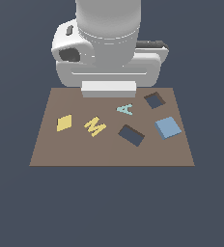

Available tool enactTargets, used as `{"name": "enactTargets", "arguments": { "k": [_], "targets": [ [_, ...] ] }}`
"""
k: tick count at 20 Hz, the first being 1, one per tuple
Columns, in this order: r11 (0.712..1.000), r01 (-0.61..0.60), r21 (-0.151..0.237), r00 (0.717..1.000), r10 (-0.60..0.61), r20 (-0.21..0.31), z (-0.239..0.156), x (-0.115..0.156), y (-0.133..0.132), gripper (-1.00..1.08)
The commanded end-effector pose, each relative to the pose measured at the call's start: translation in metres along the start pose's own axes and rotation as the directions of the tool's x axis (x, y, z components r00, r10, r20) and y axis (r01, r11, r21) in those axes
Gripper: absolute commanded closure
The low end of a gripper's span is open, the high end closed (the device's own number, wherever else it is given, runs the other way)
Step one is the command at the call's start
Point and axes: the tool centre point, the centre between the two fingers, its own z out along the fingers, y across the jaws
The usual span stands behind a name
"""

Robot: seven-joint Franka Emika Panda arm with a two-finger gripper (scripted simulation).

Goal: Insert a designated object into the corresponding slot on a board.

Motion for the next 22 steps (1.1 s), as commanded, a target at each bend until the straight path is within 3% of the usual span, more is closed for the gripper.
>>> {"name": "enactTargets", "arguments": {
  "k": [1,6,11,22],
  "targets": [
    [1.000,0.000,0.000,1.000,0.000,0.000,0.000,0.000,0.000,-0.92],
    [1.000,0.016,0.001,1.000,-0.016,-0.002,0.005,0.004,-0.009,-0.92],
    [0.998,0.065,0.003,0.998,-0.065,-0.009,0.019,0.014,-0.035,-0.92],
    [0.967,0.255,0.005,0.966,-0.255,-0.035,0.075,0.042,-0.141,-0.92]
  ]
}}
